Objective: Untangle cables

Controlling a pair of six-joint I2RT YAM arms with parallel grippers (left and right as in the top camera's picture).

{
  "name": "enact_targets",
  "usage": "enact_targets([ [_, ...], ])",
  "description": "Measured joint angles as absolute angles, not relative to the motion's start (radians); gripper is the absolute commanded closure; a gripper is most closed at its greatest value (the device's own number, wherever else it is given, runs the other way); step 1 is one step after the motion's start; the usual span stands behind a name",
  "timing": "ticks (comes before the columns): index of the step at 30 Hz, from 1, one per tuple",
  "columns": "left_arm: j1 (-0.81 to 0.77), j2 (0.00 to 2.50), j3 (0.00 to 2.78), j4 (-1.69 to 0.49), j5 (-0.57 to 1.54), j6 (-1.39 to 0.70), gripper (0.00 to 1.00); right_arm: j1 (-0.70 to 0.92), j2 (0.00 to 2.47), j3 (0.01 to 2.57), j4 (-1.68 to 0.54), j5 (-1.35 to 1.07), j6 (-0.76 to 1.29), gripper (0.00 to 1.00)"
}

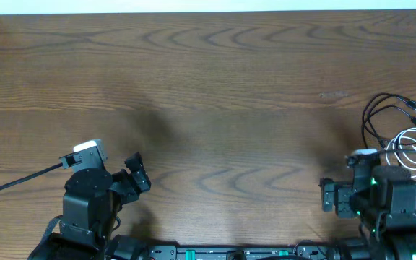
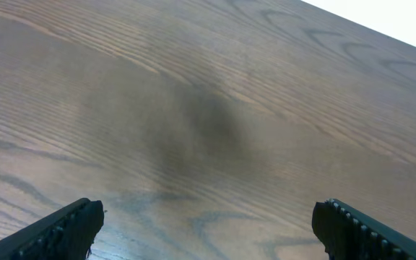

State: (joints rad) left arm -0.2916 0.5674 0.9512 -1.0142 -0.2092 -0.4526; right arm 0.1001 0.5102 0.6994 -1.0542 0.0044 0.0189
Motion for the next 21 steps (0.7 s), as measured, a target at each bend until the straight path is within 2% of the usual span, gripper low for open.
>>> enact_targets([
  [11,-0.292,0.567,0.950,-1.015,-0.209,-0.453,0.03,0.067,0.185,0.317,-0.451,0.016,0.019,0.01],
  [21,-0.292,0.567,0.950,-1.015,-0.209,-0.453,0.03,0.067,0.039,0.038,0.042,0.015,0.019,0.01],
])
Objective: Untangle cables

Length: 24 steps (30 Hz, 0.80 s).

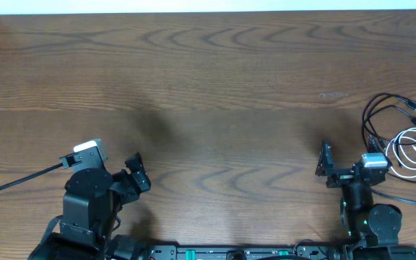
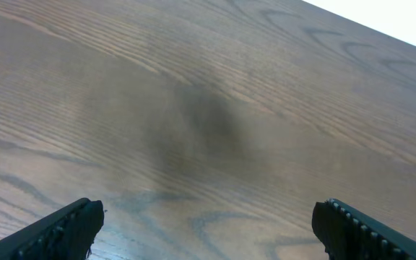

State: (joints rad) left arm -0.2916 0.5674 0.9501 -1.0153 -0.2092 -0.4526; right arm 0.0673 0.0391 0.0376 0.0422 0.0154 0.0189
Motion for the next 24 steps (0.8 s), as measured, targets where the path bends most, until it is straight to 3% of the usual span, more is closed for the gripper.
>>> enact_targets([
  [24,-0.292,0.567,0.950,-1.015,-0.209,-0.453,0.03,0.067,0.012,0.007,-0.054,0.027,0.019,0.01],
])
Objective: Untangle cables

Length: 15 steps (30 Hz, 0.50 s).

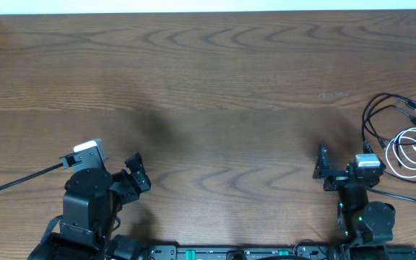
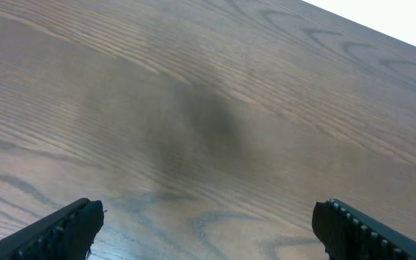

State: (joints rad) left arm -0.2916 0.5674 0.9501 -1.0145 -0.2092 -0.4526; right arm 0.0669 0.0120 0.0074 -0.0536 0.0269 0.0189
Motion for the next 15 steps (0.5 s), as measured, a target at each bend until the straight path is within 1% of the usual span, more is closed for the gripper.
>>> enact_targets([
  [3,-0.292,0.567,0.950,-1.015,-0.209,-0.453,0.03,0.067,0.012,0.007,-0.030,0.027,0.019,0.01],
  [6,-0.292,0.567,0.950,-1.015,-0.209,-0.453,0.02,0.067,0.012,0.007,-0.070,0.027,0.019,0.01],
  [15,-0.292,0.567,0.950,-1.015,-0.209,-0.453,0.02,0.067,0.012,0.007,-0.070,0.027,0.019,0.01],
])
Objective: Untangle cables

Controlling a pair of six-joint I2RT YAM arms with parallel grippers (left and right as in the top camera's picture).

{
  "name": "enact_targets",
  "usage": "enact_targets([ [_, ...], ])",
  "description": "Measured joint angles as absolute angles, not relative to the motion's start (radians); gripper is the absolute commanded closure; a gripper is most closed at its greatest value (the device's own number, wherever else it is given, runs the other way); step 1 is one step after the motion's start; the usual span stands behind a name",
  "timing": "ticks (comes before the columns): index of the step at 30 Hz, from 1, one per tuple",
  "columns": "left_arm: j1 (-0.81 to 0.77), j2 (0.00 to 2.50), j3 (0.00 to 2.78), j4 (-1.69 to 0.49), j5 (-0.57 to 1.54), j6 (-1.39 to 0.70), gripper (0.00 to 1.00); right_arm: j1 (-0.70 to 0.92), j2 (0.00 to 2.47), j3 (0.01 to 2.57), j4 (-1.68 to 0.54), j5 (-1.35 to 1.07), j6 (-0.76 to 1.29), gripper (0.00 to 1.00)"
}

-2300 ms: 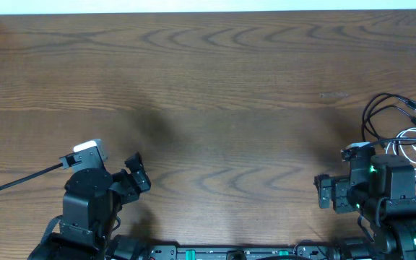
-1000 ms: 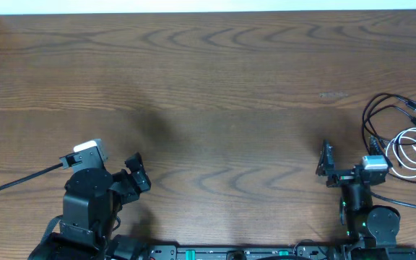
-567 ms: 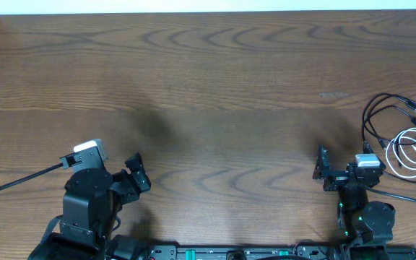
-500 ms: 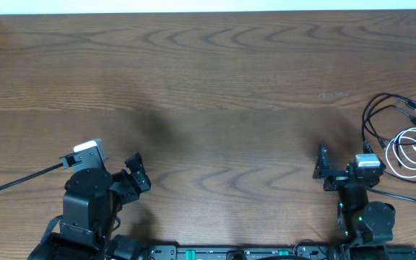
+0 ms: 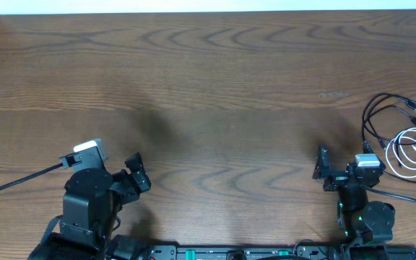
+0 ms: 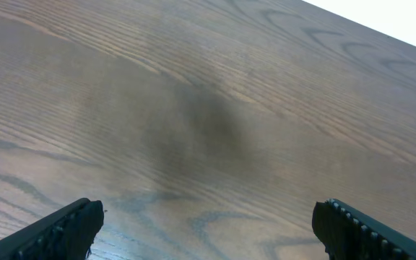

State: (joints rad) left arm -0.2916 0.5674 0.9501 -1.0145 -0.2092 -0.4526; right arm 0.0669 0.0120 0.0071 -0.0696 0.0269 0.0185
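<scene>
A tangle of cables (image 5: 403, 133) lies at the table's right edge: a black cable (image 5: 373, 108) in wide loops and a white cable (image 5: 411, 153) coiled inside them. My right gripper (image 5: 319, 165) sits to the left of the tangle, clear of it, its fingers apart and empty. My left gripper (image 5: 139, 172) is far off at the front left. In the left wrist view the left gripper (image 6: 208, 227) stands open over bare wood, only its two fingertips (image 6: 63, 227) showing.
The wooden table (image 5: 208, 87) stretches wide between the arms. A black lead (image 5: 13, 184) runs from the left arm off the left edge. The cables reach the table's right edge.
At first my right arm was folded low at the front right, its gripper near the front edge. Then it stood stretched out farther from that edge, left of the tangle, and it has settled there. The left arm and the cables have stayed put.
</scene>
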Motion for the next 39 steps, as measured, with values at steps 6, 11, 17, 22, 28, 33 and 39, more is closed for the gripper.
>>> enact_targets([
  [6,-0.292,0.567,0.950,-1.015,-0.209,-0.453,0.03,0.067,0.012,0.007,-0.070,0.027,0.019,0.01],
  [11,-0.292,0.567,0.950,-1.015,-0.209,-0.453,0.02,0.067,0.012,0.007,-0.070,0.027,0.019,0.01],
  [17,-0.292,0.567,0.950,-1.015,-0.209,-0.453,0.02,0.067,0.012,0.007,-0.070,0.027,0.019,0.01],
  [22,-0.292,0.567,0.950,-1.015,-0.209,-0.453,0.02,0.067,0.012,0.007,-0.069,0.027,0.019,0.01],
  [28,-0.292,0.567,0.950,-1.015,-0.209,-0.453,0.02,0.067,0.012,0.007,-0.070,0.027,0.019,0.01],
  [33,-0.292,0.567,0.950,-1.029,-0.209,-0.450,0.02,0.067,0.012,0.007,-0.069,0.027,0.019,0.01],
  [39,-0.292,0.564,0.949,-1.122,-0.208,-0.448,0.02,0.067,0.012,0.007,-0.070,0.027,0.019,0.01],
])
